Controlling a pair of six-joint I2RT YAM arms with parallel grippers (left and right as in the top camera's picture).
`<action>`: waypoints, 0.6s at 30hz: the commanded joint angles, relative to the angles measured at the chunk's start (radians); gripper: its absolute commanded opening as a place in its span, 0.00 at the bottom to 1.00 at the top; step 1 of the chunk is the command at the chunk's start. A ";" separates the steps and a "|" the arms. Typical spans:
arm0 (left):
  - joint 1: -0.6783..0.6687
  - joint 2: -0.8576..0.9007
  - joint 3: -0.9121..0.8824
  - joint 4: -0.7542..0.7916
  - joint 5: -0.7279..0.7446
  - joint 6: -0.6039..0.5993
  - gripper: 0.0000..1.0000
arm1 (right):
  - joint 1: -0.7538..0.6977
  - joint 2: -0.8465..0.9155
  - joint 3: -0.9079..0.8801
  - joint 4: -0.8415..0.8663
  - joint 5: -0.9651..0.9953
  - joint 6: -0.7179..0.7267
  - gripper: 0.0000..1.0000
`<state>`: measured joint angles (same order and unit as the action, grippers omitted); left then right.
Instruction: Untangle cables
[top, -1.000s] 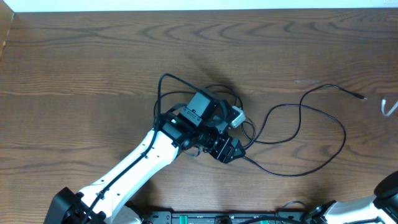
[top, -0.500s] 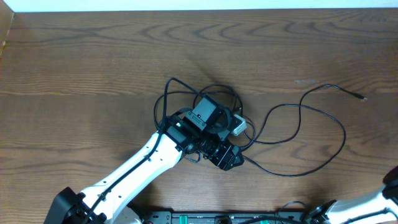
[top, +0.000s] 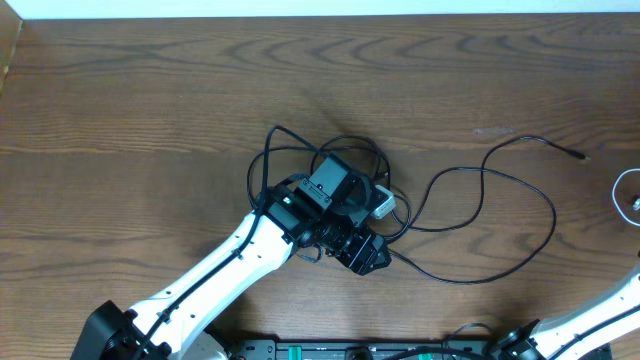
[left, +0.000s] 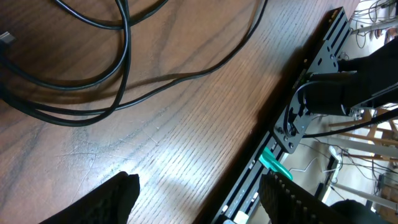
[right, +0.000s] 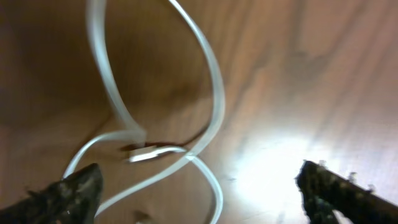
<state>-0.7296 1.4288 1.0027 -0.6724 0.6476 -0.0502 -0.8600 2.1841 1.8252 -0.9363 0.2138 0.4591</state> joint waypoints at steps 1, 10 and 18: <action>-0.003 -0.006 0.003 -0.001 -0.008 0.012 0.68 | -0.004 -0.027 0.009 0.013 -0.148 -0.015 0.99; -0.003 -0.006 0.003 0.002 -0.008 0.013 0.67 | 0.027 -0.155 0.066 0.058 -0.525 -0.029 0.99; -0.003 -0.006 0.003 0.019 -0.008 0.012 0.67 | 0.195 -0.264 0.066 -0.040 -0.454 -0.076 0.99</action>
<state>-0.7296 1.4288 1.0027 -0.6540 0.6476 -0.0498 -0.7414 1.9388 1.8797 -0.9348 -0.2588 0.4191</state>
